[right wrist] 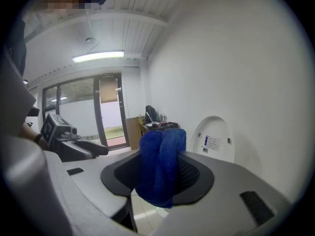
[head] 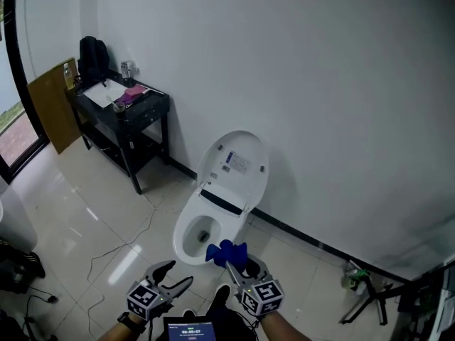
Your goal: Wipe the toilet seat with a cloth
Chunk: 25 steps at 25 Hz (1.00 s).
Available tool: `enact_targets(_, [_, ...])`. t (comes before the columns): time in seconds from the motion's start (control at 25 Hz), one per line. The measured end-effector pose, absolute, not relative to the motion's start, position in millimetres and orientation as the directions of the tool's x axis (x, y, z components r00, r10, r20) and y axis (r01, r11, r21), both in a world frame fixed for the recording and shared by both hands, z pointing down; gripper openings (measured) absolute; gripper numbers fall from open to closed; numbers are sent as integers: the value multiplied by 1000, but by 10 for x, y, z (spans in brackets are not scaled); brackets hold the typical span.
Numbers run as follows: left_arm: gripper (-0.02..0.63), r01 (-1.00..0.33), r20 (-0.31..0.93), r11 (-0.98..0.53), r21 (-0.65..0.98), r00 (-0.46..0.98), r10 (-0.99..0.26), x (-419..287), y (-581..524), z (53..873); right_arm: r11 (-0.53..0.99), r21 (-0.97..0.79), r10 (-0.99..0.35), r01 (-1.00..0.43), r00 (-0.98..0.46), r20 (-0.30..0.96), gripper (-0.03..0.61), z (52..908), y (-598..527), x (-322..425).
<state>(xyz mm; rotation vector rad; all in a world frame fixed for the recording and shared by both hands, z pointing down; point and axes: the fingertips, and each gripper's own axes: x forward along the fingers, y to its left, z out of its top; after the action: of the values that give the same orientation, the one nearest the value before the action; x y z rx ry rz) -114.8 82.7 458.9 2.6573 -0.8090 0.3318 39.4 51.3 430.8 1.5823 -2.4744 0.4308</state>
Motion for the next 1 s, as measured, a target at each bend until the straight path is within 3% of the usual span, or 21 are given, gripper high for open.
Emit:
enact_targets(0.52, [307,-582,262,-776,242,809,-526,-953,1587,4106,403,-185,-871,-896,-438,223,183,3762,1685,766])
enact_targets(1.0, [307,-603,236,-764,230,796,-557,-765,1739,3826,482,-184,-835,-857,-513,199,179,3545,1954,725])
